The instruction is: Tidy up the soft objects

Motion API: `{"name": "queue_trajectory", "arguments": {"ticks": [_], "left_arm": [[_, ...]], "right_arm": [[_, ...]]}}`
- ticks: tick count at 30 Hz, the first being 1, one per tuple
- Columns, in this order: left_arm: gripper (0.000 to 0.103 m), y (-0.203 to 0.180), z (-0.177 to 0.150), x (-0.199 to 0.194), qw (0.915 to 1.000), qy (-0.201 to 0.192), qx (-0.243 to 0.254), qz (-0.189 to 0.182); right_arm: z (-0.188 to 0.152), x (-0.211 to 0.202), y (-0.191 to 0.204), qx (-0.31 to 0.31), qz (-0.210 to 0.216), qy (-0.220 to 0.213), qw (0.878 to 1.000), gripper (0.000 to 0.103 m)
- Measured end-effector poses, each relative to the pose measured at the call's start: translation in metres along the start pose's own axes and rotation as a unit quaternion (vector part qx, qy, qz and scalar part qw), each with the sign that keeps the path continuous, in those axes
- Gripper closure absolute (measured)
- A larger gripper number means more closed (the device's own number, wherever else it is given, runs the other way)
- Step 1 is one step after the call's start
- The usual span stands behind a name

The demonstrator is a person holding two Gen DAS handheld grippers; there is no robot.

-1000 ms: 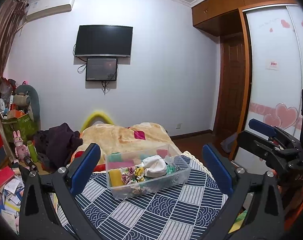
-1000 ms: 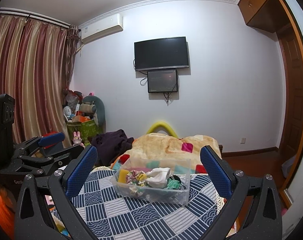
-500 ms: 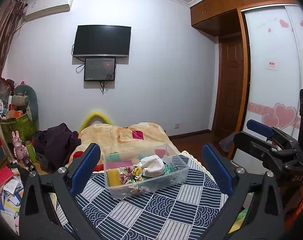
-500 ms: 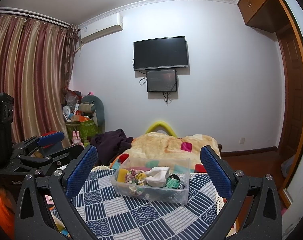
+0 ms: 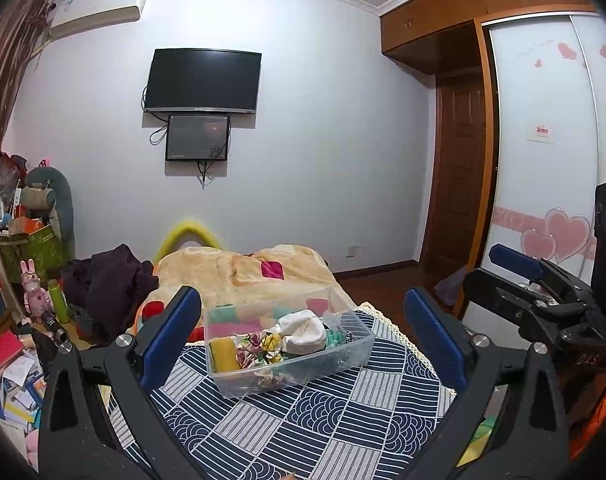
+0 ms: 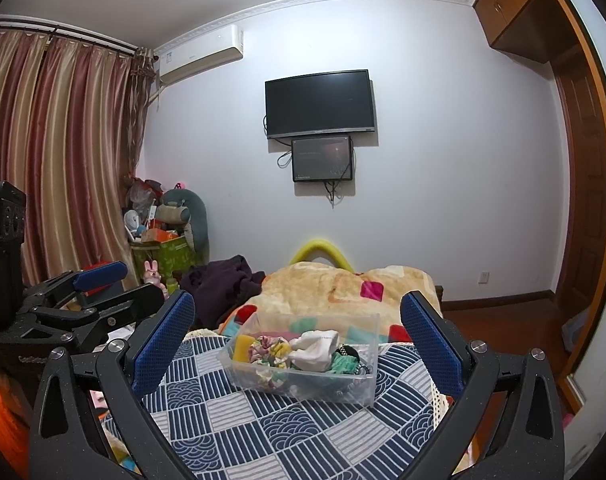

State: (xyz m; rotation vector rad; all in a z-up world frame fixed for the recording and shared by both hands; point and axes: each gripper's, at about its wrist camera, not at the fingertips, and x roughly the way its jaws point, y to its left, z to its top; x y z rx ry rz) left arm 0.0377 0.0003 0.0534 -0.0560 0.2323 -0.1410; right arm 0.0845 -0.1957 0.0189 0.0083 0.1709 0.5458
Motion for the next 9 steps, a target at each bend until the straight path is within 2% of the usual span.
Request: {"name": "queue_trajectory", "arguments": {"ticks": [9], "left_arm": [[0.000, 0.0018, 0.0000, 0.0018, 1.0000, 0.005, -0.004, -0.001]], "right_arm": [[0.0002, 0.0007, -0.0005, 0.000, -0.001, 0.000, 1.000, 0.000]]}}
